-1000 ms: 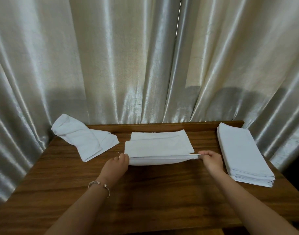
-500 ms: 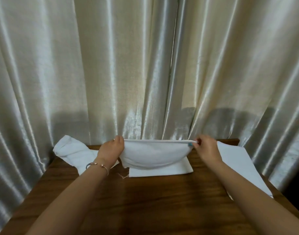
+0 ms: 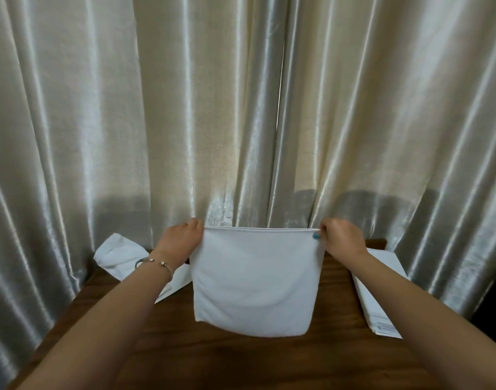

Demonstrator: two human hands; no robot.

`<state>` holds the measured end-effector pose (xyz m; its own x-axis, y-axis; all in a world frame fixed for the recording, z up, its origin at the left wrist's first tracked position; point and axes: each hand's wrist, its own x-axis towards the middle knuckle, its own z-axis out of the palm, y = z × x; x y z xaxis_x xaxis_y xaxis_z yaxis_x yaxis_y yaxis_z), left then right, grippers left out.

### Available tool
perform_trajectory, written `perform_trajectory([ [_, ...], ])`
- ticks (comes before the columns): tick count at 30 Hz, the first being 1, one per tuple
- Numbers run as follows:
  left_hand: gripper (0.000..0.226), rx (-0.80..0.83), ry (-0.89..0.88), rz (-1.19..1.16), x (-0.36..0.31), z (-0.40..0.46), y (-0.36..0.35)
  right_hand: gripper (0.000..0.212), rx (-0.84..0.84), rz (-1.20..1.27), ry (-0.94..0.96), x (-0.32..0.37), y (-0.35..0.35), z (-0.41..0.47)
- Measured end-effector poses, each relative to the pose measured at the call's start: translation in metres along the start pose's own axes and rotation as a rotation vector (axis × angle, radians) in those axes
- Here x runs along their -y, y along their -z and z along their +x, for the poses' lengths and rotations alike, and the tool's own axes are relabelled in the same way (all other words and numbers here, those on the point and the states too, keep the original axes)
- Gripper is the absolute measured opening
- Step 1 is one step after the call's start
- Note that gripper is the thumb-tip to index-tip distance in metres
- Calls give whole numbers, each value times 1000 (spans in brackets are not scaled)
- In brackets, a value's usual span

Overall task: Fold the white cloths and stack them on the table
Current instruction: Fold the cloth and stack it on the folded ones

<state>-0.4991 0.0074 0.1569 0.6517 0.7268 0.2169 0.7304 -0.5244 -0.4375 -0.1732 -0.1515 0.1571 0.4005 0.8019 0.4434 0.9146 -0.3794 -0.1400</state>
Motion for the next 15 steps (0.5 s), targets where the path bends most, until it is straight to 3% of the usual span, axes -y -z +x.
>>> perform_trajectory([
  [10, 34, 31, 7, -161, -10, -35, 30, 21, 75, 62, -91, -4, 29, -31],
  [15, 36, 40, 13, -200, -1, -43, 38, 23, 105, 58, -82, 2, 41, -28],
])
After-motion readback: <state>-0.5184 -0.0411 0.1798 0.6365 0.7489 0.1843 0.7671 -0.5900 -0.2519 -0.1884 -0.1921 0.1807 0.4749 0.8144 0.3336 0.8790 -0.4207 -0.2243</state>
